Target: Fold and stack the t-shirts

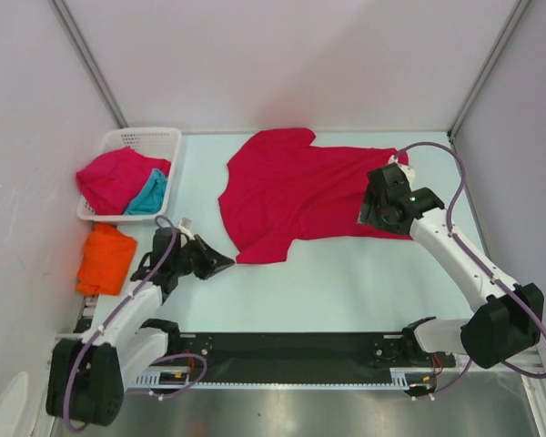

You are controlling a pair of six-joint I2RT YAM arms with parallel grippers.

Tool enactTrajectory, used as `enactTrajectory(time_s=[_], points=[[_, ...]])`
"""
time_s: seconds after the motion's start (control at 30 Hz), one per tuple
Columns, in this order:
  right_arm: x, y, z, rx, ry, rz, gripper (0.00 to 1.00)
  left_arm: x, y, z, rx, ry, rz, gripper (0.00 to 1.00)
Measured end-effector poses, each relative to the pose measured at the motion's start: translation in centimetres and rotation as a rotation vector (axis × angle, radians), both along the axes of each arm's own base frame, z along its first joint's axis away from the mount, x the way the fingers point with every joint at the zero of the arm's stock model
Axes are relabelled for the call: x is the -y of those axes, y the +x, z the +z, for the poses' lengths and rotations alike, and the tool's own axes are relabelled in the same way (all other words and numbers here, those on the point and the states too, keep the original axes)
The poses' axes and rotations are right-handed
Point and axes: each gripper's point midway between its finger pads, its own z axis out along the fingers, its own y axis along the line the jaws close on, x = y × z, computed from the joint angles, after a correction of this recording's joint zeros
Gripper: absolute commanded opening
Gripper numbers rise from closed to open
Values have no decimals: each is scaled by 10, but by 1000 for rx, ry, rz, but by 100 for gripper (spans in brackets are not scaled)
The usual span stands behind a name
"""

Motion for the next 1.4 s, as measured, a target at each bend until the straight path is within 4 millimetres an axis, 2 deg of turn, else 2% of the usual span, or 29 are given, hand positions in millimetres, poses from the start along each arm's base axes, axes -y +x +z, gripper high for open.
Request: enactTrajectory(time_s=[0.13,0.3,0.4,0.7,0.9,1.03,1.17,1.4], points=[[4,-1,-4,-13,-19,-23,74,-22,-2,8,21,16,63,0],[11,0,-8,-19,-32,-59,74,-39,-6,2,-16,31,110,0],[22,3,-21,-46,-30,-101,74,-45,-9,-1,-31,35,118,0],[59,23,-57,-123,-68,-232,76,-42,-13,-3,-45,25,87,2],[106,36,-71,-149,-115,-374,76,-39,-14,-2,-48,12,71,2],[127,46,-76,-146,-137,-433,75,-38,-13,-2,-45,7,65,2],[140,58,-91,-165,-162,-456,75,-38,-13,-3,-51,6,63,2],[144,91,-116,-197,-199,-437,73,-37,-14,-6,-63,5,53,2]])
